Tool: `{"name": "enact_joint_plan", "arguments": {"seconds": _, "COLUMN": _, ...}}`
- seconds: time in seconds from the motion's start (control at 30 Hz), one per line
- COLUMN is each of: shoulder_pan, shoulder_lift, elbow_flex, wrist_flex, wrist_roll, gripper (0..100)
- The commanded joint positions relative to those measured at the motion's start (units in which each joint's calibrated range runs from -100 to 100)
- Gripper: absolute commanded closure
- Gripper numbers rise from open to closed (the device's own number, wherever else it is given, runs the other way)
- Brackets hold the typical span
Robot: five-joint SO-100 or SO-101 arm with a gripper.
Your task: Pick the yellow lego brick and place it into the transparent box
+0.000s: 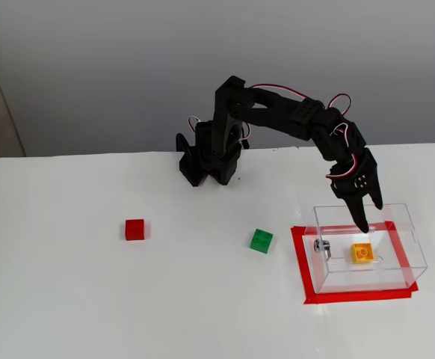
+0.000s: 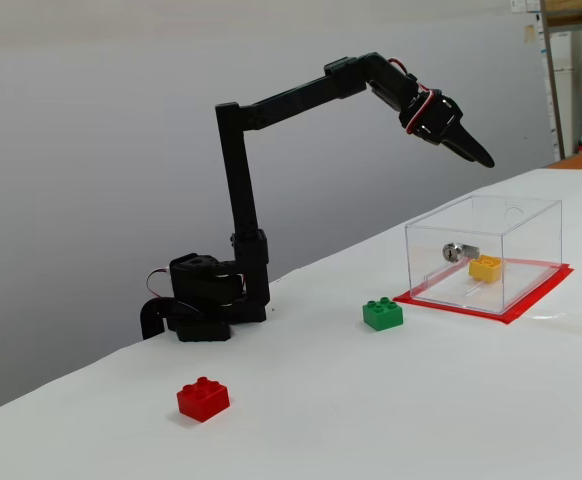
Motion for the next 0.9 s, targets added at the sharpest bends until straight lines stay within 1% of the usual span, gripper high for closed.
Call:
{"name": "enact_joint_plan", "arguments": {"seconds": 0.0, "shoulder_pan": 1.6, "shoulder_lift": -3.7, "elbow_flex": -1.9, "wrist_flex": 0.1, "wrist_roll": 0.2, "gripper": 74}}
{"name": "enact_joint_plan", "arguments": {"seconds": 0.17, "shoulder_pan": 4.5, "shoulder_lift": -6.8, "elbow_flex": 0.5, "wrist_flex": 0.1, "wrist_roll": 0.2, "gripper": 75}}
{"name": "enact_joint_plan", "arguments": {"seconds": 0.3, "shoulder_pan": 7.5, "shoulder_lift": -11.1, "elbow_flex": 3.7, "wrist_flex": 0.1, "wrist_roll": 0.2, "gripper": 86}}
{"name": "enact_joint_plan", "arguments": {"seconds": 0.4, "shoulder_pan": 10.7, "shoulder_lift": -15.5, "elbow_flex": 7.3, "wrist_flex": 0.1, "wrist_roll": 0.2, "gripper": 92}}
{"name": "enact_joint_plan", "arguments": {"seconds": 0.67, "shoulder_pan": 20.4, "shoulder_lift": -28.9, "elbow_flex": 19.4, "wrist_flex": 0.1, "wrist_roll": 0.2, "gripper": 93}}
{"name": "enact_joint_plan", "arguments": {"seconds": 0.87, "shoulder_pan": 29.6, "shoulder_lift": -39.3, "elbow_flex": 28.7, "wrist_flex": 0.1, "wrist_roll": 0.2, "gripper": 93}}
